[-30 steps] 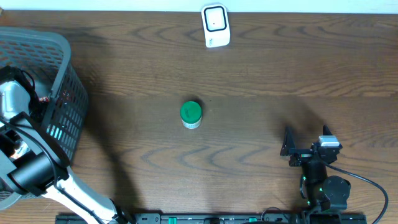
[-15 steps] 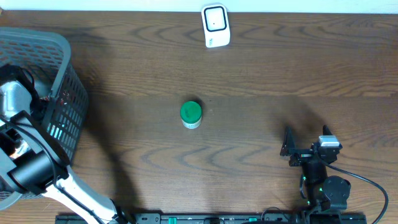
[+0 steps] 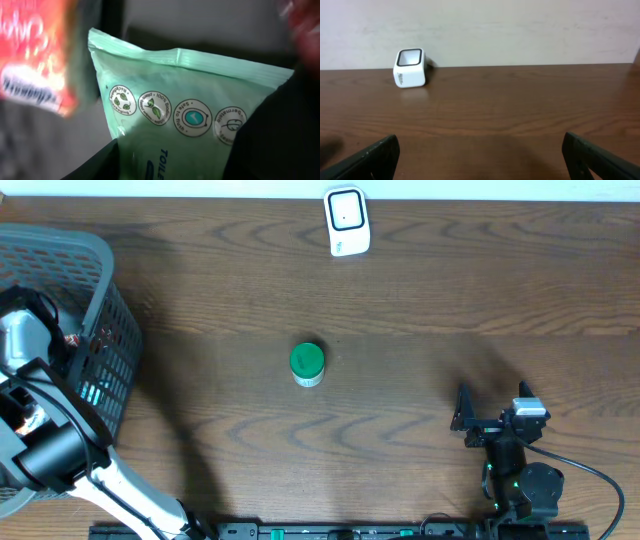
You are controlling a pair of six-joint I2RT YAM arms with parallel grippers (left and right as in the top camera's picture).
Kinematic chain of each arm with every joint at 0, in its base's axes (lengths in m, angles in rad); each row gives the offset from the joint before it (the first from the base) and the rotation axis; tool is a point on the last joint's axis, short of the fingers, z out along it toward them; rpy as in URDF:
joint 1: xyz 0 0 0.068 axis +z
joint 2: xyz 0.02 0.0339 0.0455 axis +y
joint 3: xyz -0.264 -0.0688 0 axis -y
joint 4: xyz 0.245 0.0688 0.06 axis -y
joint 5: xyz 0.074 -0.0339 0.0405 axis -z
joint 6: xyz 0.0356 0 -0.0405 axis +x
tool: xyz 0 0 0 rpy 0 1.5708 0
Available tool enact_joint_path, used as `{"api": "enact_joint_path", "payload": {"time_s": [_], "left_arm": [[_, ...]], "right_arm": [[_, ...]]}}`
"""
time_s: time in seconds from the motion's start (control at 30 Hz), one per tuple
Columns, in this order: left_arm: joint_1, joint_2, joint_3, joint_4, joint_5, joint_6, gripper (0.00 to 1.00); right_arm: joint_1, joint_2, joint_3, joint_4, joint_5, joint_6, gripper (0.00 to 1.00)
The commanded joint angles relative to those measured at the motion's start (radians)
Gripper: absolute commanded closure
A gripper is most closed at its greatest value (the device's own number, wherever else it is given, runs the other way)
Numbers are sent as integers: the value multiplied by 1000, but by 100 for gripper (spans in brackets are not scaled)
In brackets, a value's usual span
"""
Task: Scan the item barcode
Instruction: 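Reach the left gripper into the basket and grasp the mint-green tissue pack, then carry the tissue pack with the left gripper under the scanner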
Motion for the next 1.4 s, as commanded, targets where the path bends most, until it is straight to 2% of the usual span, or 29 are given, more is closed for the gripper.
{"api": "enact_joint_path", "payload": {"time_s": [0.0, 0.2, 0.33, 0.4, 0.57, 0.63, 0.73, 0.87, 1.0, 1.17, 1.37], "left_arm": [[6, -108, 45, -47, 22, 34, 50], [6, -348, 58, -35, 29, 34, 52], [6, -535, 58, -9, 105, 34, 52], [6, -621, 58, 15, 190, 34, 52], [-19, -808, 58, 123, 517, 34, 52], [-67, -863, 58, 177, 652, 28, 52], [-191, -906, 58, 214, 740, -6, 52], [-423, -901, 58, 232, 742, -15, 52], [-682, -825, 56, 260, 720, -14, 51], [-954, -661, 56, 269, 554, 1, 52], [-1172, -422, 56, 277, 412, 21, 51]], "right_arm": [[6, -3, -1, -4, 2, 10, 1], [6, -3, -1, -4, 2, 10, 1], [6, -3, -1, -4, 2, 10, 1], [6, -3, -1, -4, 2, 10, 1], [6, -3, -1, -4, 2, 10, 1], [6, -3, -1, -4, 2, 10, 1], [6, -3, -1, -4, 2, 10, 1], [6, -3, -1, -4, 2, 10, 1], [6, -3, -1, -4, 2, 10, 1], [6, -3, -1, -4, 2, 10, 1], [6, -3, -1, -4, 2, 10, 1]]}}
